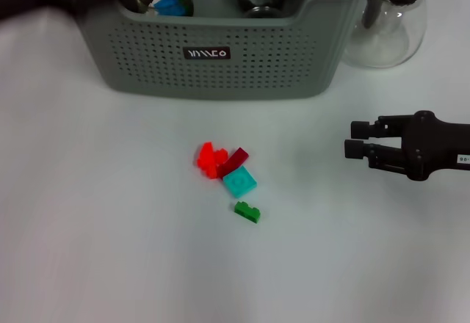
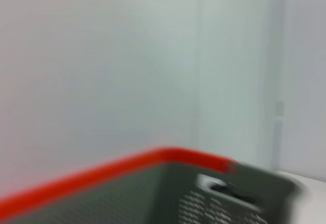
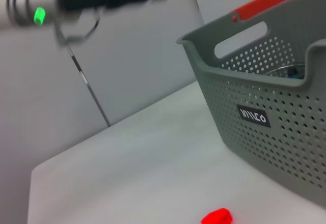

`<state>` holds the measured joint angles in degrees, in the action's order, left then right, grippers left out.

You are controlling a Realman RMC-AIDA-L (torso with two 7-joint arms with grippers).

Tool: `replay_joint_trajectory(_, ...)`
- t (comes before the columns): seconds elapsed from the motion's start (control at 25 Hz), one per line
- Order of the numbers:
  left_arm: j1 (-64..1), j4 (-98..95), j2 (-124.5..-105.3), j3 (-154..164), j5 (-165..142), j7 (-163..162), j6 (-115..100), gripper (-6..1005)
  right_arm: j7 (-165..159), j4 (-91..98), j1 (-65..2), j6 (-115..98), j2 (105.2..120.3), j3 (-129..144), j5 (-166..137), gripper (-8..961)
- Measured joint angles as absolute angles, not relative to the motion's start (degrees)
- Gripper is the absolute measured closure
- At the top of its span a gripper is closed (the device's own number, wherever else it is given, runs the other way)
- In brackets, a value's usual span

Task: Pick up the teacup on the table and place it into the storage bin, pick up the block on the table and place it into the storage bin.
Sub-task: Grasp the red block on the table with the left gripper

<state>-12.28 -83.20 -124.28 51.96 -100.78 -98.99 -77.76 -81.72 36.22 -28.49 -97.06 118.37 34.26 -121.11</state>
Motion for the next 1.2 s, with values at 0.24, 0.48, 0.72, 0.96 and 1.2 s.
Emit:
replay_joint_trajectory(0.24, -8.18, -58.18, -123.84, 45.97, -96.75, -70.18, -92.73, 292, -82.82, 36.21, -28.52, -97.05, 118.36, 34.2, -121.09, 529)
replay_joint_trajectory(0.48, -14.0, -40.17, -124.01, 45.82, -105.48, -58.75, -85.61, 293, -83.15, 36.21, -28.48, -97.04, 118.41, 34.37, -121.12, 529)
replay_joint_trajectory(0.72, -20.67, -35.01, -123.93, 46.01, -110.03, -57.8, -78.43, 293, -83.81, 36.2, -28.5, -97.02, 118.36, 34.53, -121.12, 529)
replay_joint_trajectory(0.96, -24.37, -33.66, -124.1, 48.45, -112.8, -58.26, -72.15, 292, -83.84, 36.21, -28.43, -96.83, 118.34, 34.63, -121.12, 529)
replay_joint_trajectory(1.2, -24.64, -33.76, -124.35, 49.07, -112.86, -57.61, -68.79, 292, -83.85, 36.21, -28.06, -96.8, 118.37, 34.63, -121.12, 529)
